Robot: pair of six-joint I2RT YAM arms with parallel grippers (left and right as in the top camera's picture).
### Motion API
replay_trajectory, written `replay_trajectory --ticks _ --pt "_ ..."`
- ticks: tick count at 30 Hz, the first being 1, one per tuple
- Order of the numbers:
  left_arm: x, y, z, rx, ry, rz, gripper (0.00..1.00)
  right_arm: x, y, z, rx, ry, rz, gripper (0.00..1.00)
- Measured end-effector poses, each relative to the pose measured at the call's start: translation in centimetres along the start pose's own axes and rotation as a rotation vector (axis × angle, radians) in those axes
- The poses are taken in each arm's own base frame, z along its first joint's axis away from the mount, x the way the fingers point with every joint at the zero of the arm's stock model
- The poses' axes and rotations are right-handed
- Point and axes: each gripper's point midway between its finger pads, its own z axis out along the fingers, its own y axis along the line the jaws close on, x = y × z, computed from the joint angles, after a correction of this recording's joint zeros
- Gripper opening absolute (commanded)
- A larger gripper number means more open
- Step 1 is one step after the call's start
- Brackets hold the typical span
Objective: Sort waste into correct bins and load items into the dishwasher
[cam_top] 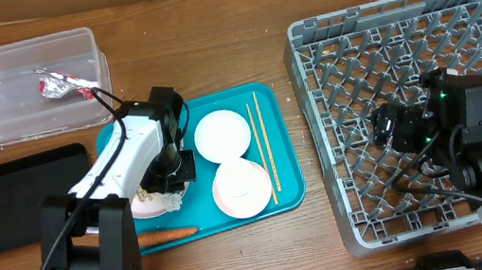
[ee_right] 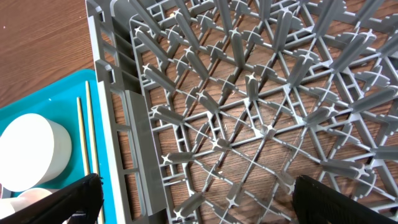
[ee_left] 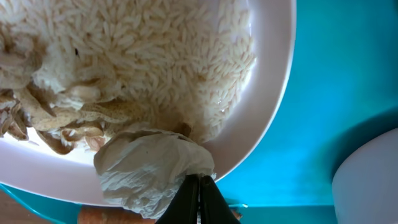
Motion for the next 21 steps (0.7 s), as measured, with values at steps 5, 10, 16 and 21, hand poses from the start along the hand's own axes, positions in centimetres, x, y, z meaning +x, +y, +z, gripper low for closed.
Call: replay_trajectory --ticks 5,10,16,21 --pt "0.6 0.6 -1.1 -0.032 0.032 -0.004 0.04 0.0 0.0 0.0 0.000 0.000 -0.001 1.00" --pt "-2.0 1.2 -5.1 -0.038 -0.054 -0.031 0.04 0.0 0.0 0.0 0.000 0.000 0.000 1.00" --pt "-6.7 3.5 -10.0 -0.018 -0.246 -0.121 0.04 0.0 0.0 0.0 0.000 0.000 -0.001 1.00" --pt "-11.6 7.4 -13.3 0.007 -0.454 -0.243 0.04 0.0 0.0 0.0 0.001 -0.001 -0.001 1.00"
